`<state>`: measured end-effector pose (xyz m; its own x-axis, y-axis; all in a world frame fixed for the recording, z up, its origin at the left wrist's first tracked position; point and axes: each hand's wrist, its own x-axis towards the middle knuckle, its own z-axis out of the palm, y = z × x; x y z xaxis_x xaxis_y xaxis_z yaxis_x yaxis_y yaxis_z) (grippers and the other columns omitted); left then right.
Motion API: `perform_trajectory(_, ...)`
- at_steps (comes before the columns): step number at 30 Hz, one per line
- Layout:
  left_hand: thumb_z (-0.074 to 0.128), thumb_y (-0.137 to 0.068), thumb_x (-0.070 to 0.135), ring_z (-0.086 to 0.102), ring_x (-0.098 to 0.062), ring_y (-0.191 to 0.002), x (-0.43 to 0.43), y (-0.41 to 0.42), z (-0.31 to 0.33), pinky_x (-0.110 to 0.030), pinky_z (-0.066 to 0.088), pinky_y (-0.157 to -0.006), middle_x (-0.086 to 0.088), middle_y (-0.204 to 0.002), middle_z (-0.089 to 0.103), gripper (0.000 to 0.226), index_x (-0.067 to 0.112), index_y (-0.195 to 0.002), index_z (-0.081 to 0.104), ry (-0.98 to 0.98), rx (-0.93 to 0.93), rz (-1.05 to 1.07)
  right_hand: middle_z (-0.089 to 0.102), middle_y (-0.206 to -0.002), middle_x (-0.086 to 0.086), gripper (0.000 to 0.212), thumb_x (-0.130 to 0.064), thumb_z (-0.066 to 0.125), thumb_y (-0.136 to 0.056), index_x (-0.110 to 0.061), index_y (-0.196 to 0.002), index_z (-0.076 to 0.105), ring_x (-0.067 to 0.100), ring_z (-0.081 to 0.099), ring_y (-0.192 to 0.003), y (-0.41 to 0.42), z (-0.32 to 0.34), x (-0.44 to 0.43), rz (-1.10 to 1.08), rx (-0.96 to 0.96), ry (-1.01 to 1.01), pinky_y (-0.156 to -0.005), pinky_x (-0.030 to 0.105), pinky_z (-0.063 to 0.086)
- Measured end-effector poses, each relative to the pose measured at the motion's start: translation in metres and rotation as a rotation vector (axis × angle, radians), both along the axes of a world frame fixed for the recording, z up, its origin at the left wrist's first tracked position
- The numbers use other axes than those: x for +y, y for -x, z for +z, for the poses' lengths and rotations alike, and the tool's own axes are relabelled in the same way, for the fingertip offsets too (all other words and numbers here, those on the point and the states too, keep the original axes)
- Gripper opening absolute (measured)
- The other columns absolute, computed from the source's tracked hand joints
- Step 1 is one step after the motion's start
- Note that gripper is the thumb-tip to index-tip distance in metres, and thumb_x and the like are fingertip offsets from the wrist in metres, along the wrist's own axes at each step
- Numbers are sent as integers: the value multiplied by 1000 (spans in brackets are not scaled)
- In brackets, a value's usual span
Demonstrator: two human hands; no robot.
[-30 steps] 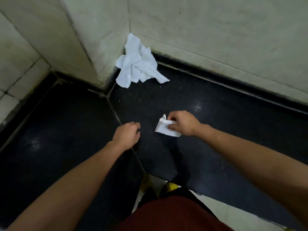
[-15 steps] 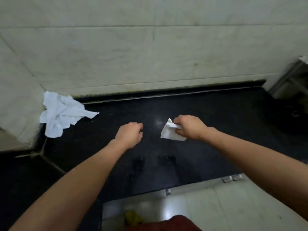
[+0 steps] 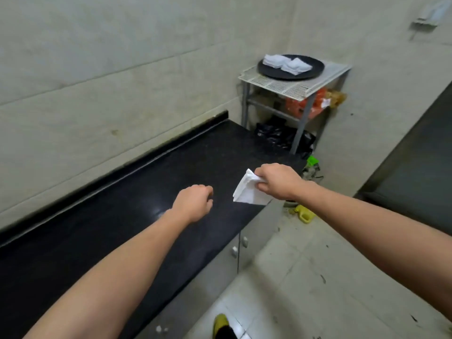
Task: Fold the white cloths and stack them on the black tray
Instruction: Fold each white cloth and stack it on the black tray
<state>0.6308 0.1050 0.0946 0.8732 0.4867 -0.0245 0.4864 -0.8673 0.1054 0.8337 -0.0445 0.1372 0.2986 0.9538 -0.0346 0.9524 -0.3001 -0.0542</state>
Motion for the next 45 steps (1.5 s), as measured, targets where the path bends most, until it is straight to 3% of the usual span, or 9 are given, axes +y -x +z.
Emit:
perform_trajectory(10, 48, -94, 31, 59, -25, -101, -31, -231, -6, -33, 43, -73, -2, -112, 62, 22, 18, -108, 59, -18, 9, -299, 64, -97, 8, 11, -25, 53, -87, -16, -81, 49, 33, 58, -94, -189, -8, -83, -278, -7, 15, -61, 32, 34)
perform_trajectory(14, 48, -95, 32, 58, -24, -99, -12, -336, -2, -32, 40, -69, -3, -110, 62, 21, 18, -108, 58, -5, -29, -360, 63, -92, 10, 16, -25, 53, -86, -17, -76, 44, 34, 58, -89, -284, -2, -76, -355, 1, -8, -60, 33, 36)
perform_trajectory(18, 49, -94, 33, 60, -25, -100, 7, -430, 21, -35, 46, -73, -2, -109, 64, 23, 18, -108, 60, -23, -90, -395, 63, -89, 12, 15, -25, 54, -85, -15, -76, 48, 35, 59, -85, -367, 20, -64, -357, 21, -58, -67, 41, 48)
perform_trajectory(26, 52, -90, 31, 61, -26, -96, 33, -571, 55, -35, 47, -71, -2, -99, 65, 15, 19, -95, 59, -21, -165, -400, 65, -91, 15, 13, -23, 57, -84, -11, -80, 54, 35, 59, -87, -506, 63, -40, -391, -22, -181, -61, 36, 41)
perform_trajectory(31, 53, -89, 30, 60, -25, -94, 54, -641, 57, -36, 48, -73, -2, -96, 66, 17, 17, -96, 62, -53, -214, -296, 65, -84, 10, 10, -22, 57, -83, -13, -80, 58, 32, 59, -80, -598, 82, -11, -277, -6, -245, -60, 35, 42)
perform_trajectory(35, 53, -90, 29, 60, -23, -89, 69, -689, 62, -38, 50, -73, -1, -94, 65, 16, 17, -96, 63, -55, -279, -112, 48, -65, -4, 29, -23, 56, -85, -21, -61, 39, 24, 49, -71, -673, 94, 23, -177, 16, -236, -54, 31, 30)
perform_trajectory(37, 54, -91, 29, 61, -20, -87, 74, -708, 69, -37, 51, -73, 1, -93, 65, 16, 19, -98, 64, -27, -308, -29, 48, -68, -5, 31, -23, 56, -85, -24, -61, 37, 24, 51, -73, -706, 103, 42, -112, 19, -237, -55, 30, 28)
perform_trajectory(42, 55, -90, 26, 61, -18, -87, 85, -738, 74, -35, 51, -73, 2, -95, 65, 17, 19, -102, 65, -10, -319, 151, 63, -89, 4, 9, -25, 56, -87, -20, -85, 63, 25, 56, -82, -767, 129, 98, 4, 9, -219, -62, 30, 36)
perform_trajectory(45, 54, -90, 25, 60, -19, -86, 102, -750, 76, -36, 51, -74, 0, -97, 62, 17, 18, -103, 64, -28, -317, 264, 62, -87, 5, 12, -23, 55, -86, -16, -88, 63, 27, 57, -82, -794, 144, 143, 56, 41, -264, -62, 31, 36)
